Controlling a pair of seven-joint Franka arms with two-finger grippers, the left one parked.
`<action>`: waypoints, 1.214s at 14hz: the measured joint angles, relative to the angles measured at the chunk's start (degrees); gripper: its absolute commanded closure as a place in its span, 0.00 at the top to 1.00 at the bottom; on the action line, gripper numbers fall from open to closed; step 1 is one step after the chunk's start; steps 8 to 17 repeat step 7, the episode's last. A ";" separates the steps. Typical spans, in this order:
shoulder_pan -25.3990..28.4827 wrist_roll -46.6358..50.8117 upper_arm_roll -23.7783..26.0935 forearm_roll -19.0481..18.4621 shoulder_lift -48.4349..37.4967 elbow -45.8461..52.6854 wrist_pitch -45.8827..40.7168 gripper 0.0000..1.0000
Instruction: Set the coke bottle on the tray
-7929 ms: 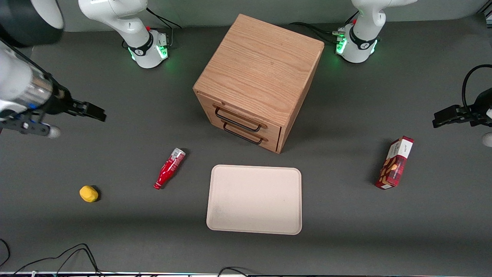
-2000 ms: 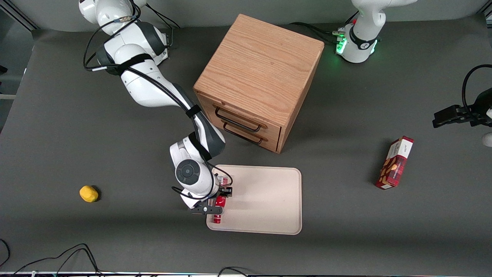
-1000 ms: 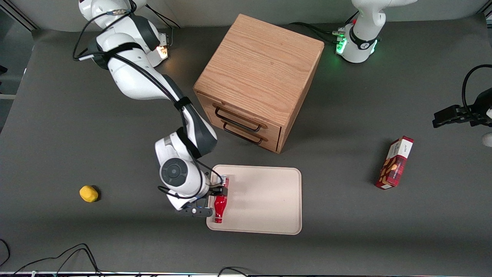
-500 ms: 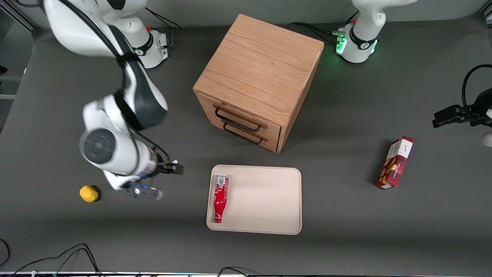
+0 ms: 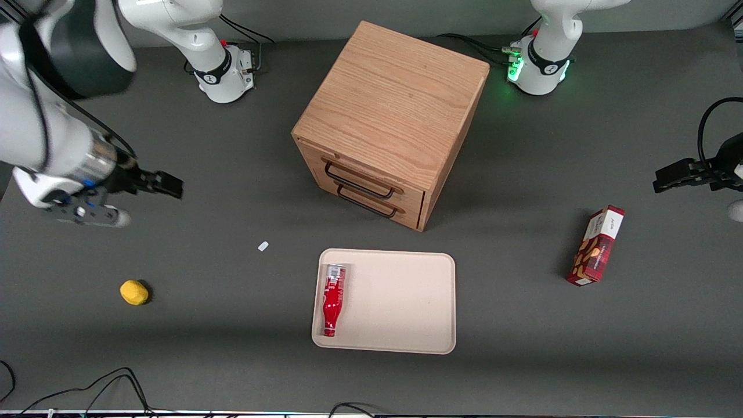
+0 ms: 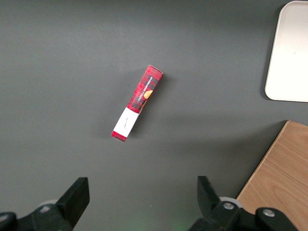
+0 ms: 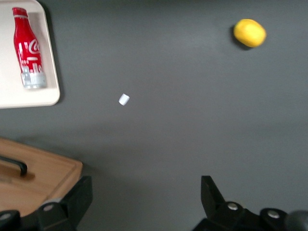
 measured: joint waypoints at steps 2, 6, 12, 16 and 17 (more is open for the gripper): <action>-0.38 -2.13 -0.22 0.00 -0.76 3.23 -2.89 1.00; -2.11 -6.89 -0.36 -0.01 -0.41 5.22 -5.26 1.00; -2.36 -7.27 -0.47 -0.01 -0.35 5.22 -5.97 1.00; -2.36 -7.27 -0.47 -0.01 -0.35 5.22 -5.97 1.00; -2.36 -7.27 -0.47 -0.01 -0.35 5.22 -5.97 1.00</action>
